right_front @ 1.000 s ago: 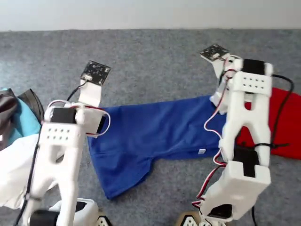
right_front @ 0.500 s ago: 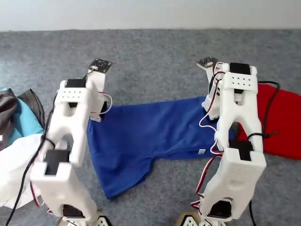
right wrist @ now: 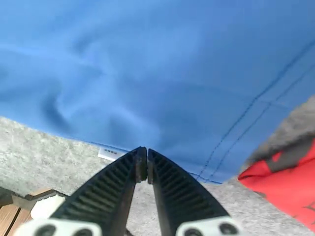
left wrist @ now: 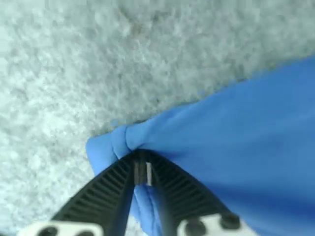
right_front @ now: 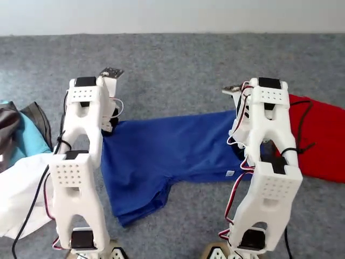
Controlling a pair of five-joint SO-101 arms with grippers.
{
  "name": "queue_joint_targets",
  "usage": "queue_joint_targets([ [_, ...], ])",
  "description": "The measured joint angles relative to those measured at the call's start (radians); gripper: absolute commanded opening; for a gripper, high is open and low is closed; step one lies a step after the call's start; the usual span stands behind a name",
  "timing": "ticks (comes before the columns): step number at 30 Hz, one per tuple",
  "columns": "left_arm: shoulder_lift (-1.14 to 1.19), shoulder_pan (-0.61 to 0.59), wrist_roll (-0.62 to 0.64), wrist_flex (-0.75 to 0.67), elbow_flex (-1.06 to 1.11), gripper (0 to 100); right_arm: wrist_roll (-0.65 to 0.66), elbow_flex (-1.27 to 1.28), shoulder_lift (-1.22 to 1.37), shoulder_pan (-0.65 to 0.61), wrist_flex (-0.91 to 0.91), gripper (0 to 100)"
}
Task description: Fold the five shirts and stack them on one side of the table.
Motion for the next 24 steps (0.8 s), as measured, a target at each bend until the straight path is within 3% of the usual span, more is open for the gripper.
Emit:
queue_joint_targets([
  [6,0.018,-0.003,-0.002,0.127,-0.226,2,0.0,0.1,0.0,0.029,0.0,0.9],
  [10,0.015,-0.005,-0.003,0.141,-0.253,2,-0.002,0.101,-0.008,0.06,0.002,0.9],
  [16,-0.117,0.04,-0.005,0.143,-0.107,2,-0.002,0.104,-0.15,0.035,0.002,0.9],
  [21,-0.333,0.057,-0.003,0.143,0.058,2,0.0,0.107,-0.244,-0.074,0.002,0.9],
  [24,-0.486,0.0,0.023,0.143,0.14,2,0.0,0.107,-0.25,-0.161,0.002,0.9],
])
